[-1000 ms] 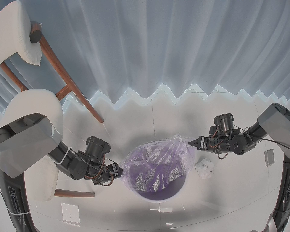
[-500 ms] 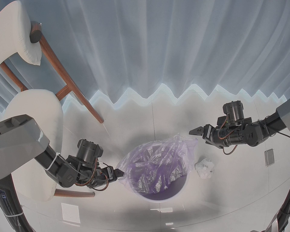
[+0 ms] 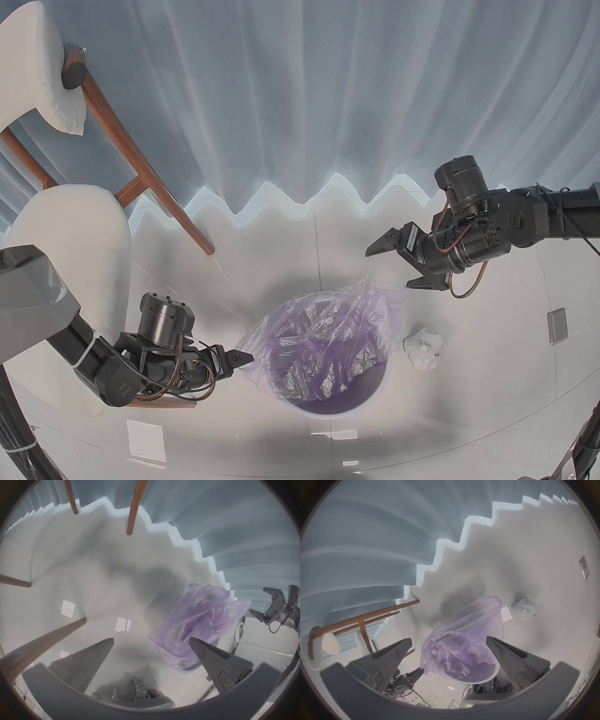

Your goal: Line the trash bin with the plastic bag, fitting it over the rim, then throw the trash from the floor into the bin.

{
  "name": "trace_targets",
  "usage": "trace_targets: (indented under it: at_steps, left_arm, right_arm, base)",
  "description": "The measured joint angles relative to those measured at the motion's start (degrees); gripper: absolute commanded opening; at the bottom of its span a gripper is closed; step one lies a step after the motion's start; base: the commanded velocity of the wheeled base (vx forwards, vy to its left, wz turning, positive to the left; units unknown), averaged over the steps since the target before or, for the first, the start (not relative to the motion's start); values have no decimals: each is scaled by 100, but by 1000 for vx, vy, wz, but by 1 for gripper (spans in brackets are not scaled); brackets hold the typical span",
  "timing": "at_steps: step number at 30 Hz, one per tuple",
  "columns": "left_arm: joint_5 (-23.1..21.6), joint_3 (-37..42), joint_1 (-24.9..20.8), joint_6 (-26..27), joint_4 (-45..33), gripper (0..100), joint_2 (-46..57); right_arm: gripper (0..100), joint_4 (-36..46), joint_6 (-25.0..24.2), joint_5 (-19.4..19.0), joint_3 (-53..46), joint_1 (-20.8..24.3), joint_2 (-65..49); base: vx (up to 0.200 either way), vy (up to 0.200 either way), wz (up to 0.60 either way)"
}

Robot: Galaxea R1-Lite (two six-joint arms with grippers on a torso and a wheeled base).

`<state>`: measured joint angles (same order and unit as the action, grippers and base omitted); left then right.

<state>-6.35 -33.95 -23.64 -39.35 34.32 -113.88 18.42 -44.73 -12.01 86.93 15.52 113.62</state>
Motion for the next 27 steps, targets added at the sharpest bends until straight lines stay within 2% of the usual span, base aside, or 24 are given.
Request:
trace_targets:
  at_steps: [7,14,21,22,27]
  left_arm:
    - [-60,597,-4,-20,1262,100,221]
    - [-324,1421,-34,-28,2767,100,327]
    - [-363,1822,-148,-26,3055,100,347]
    - [-361,1841,-168,-26,3057,100,347]
    - [-344,1869,-273,-26,3060,100,357]
  right_arm:
    - [100,246,-62,466,444,322,356]
    - [100,279,-62,607,502,455,631]
    - [100,627,-56,631,499,547,785]
    - [0,629,-56,631,499,553,800]
    - [0,624,1,777,485,580,868]
  base:
    - [0,0,0]
    - [0,0,0]
    - [0,0,0]
    - [0,0,0]
    - [0,0,0]
